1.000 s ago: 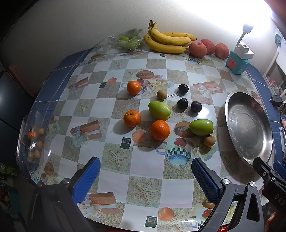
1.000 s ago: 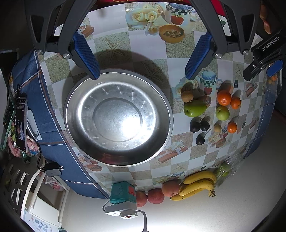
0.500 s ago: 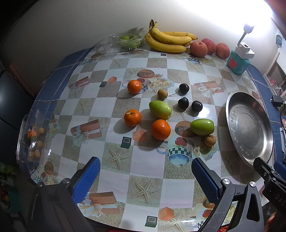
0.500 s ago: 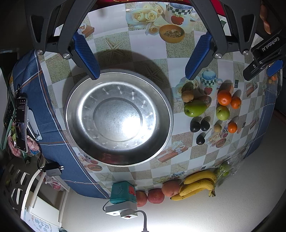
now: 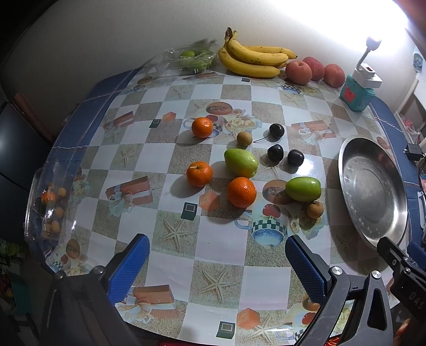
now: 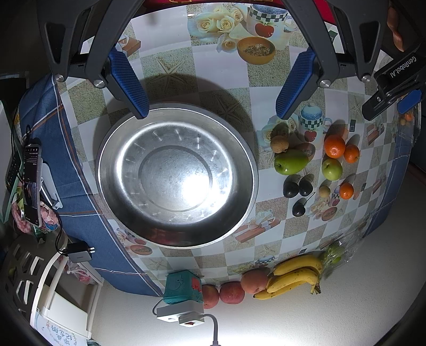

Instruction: Organize fruits

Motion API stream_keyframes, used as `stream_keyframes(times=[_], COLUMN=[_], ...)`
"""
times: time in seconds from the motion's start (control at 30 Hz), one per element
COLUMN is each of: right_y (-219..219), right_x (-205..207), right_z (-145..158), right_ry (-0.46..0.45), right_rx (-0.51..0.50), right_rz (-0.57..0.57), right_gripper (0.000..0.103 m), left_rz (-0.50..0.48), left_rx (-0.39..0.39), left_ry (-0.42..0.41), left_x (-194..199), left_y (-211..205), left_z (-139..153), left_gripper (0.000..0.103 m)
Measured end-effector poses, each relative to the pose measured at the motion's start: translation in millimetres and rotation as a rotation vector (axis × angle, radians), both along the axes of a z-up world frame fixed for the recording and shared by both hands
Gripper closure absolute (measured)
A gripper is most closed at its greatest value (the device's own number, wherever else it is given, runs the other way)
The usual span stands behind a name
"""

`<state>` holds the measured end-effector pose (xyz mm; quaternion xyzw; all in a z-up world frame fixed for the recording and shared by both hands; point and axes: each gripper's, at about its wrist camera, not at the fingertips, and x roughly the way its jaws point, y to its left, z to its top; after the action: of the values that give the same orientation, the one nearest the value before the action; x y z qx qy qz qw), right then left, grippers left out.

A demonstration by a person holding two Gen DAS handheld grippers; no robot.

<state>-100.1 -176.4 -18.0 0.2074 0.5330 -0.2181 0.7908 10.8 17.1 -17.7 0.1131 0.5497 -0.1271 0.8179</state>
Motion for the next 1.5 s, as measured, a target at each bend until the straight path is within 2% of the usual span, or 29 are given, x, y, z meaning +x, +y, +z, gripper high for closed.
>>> stream_keyframes(times=[0.1,0.2,0.23,0.3,0.53,0.6,0.77,0.93,1.03,1.1,1.17,1.3,1.37,1.5], right_y=[1.5,10.4,14.7,23.2,42.5,46.2,45.5,50.2,48.8,47.3,46.2,45.9,45.9,45.1], right_x=[3.6,12.3,15.4,23.9,53.7,61.2,71.2,80.3,85.3,88.7,93.0,99.4,101.8,106.5], right_z=[-0.7,2.7,4.7,7.6,1.9,-1.4,-9.0,-14.9,-21.1,-24.9,-29.8,-40.5,-46.1,-60.5], right_ry=[-0.028,-0.077,-0.118,-0.142,-0.087,-0.071,-0.062,-0.077,-0.054,-0.049,-0.038,-0.013,-0.007,0.044], right_rx=[0.044,0.034,0.025,0.03,0.045,0.037,0.066,0.079,0.089,0.107,0.137,0.175,0.192,0.187], right_rz=[0.026,0.072,0.086,0.105,0.19,0.207,0.229,0.275,0.27,0.274,0.284,0.292,0.301,0.292], right_gripper=[0.007,0.007,0.007,0.007,0.007,0.007,0.007,0.007,0.007,0.014,0.032,0.038,0.052,0.058], left_rz=[-0.008,-0.011,-0.007,0.007,0.011,-0.013,-0.04,-0.008,-0.039,-0.051,-0.064,-0.081,-0.089,-0.098], left_rx=[-0.05,-0.081,-0.098,-0.15,-0.222,-0.238,-0.23,-0.235,-0.236,-0.234,-0.239,-0.244,-0.246,-0.222], left_ry=[0.02,0.01,0.01,0.013,-0.024,0.008,0.039,0.032,0.065,0.099,0.127,0.171,0.189,0.215], left_x=[5.3,13.5,17.0,24.7,44.9,50.4,61.0,73.2,77.8,80.8,82.8,86.1,87.3,89.2], left_y=[2.5,6.0,8.2,14.5,27.0,27.8,26.1,27.6,23.9,20.1,15.2,3.7,-2.1,-13.5], left_z=[1.4,7.0,9.2,12.4,7.2,1.4,-8.1,-12.6,-18.0,-22.2,-25.1,-32.4,-36.9,-48.6], left_gripper=[0.0,0.0,0.0,0.0,0.0,0.0,0.0,0.0,0.001,0.003,0.009,0.014,0.018,0.024])
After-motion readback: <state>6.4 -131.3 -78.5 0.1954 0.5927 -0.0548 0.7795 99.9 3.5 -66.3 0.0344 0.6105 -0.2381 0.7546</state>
